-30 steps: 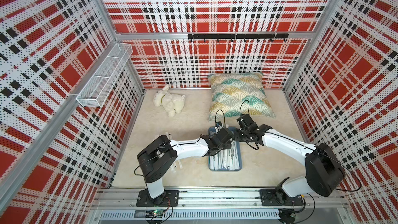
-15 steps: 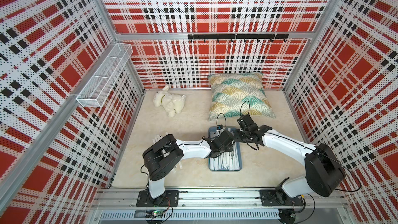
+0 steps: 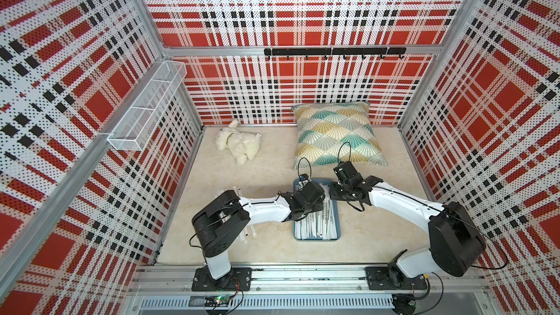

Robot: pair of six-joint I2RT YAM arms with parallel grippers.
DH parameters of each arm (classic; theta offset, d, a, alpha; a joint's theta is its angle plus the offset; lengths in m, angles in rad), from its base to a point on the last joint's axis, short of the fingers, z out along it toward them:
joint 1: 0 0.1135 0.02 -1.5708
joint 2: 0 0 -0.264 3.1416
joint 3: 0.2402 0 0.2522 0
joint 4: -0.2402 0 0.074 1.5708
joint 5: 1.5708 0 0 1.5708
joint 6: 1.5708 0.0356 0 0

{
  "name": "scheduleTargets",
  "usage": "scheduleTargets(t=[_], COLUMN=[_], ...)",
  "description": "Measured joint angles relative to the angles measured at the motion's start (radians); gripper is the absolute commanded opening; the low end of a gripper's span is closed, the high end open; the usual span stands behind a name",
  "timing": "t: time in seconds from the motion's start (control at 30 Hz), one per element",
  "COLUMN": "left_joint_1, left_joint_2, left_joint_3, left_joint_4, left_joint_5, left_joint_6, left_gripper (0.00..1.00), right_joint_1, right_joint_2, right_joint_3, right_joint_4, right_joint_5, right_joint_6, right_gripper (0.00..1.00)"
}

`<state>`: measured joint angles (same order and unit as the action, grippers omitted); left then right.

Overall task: Put the straws into the storage box
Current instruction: Place the straw in the storage box, then pick up the straw from the center of the board.

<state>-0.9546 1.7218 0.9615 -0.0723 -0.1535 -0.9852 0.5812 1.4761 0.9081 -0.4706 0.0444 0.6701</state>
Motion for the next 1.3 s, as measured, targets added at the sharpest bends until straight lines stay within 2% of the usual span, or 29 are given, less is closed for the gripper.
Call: scheduleTargets(t=[0.17,0.33,0.43,0.6,0.8,1.2,1.3], left_joint_1=[0.069,0.267,0.392,0.515,0.561,0.562,0.562], left_joint_2=[-0.211,-0.409,-0.471,-0.491,-0.478,-0.460,-0.436], left_joint_3=[-0.099,-0.306,-0.409,-0.469,-0.470,-0.482,-0.490], left_joint_4=[-0.022,-0.060,-0.108,-0.181,-0.192,-0.211,-0.205], left_joint_5=[-0.021,-0.057,-0.082,-0.126,-0.161,-0.221,-0.221], left_joint_6=[0.026,0.067,0.092,0.127,0.163,0.179,0.179], left_gripper=[0.46,0.47,0.44,0.39,0.34,0.35,0.32], right_joint_1=[0.005,0.050,0.093,0.140,0.158,0.160,0.160], right_joint_2=[0.015,0.023,0.031,0.072,0.093,0.106,0.113], right_joint_3=[0.005,0.053,0.089,0.108,0.108,0.108,0.108], right_joint_4=[-0.002,-0.022,-0.026,-0.017,-0.017,-0.010,-0.009], right_joint_5=[-0.003,0.029,0.042,0.043,0.043,0.043,0.043], right_joint_6=[-0.006,-0.018,-0.021,-0.018,-0.014,-0.010,-0.010], right_gripper=[0.37,0.37,0.37,0.37,0.37,0.37,0.37])
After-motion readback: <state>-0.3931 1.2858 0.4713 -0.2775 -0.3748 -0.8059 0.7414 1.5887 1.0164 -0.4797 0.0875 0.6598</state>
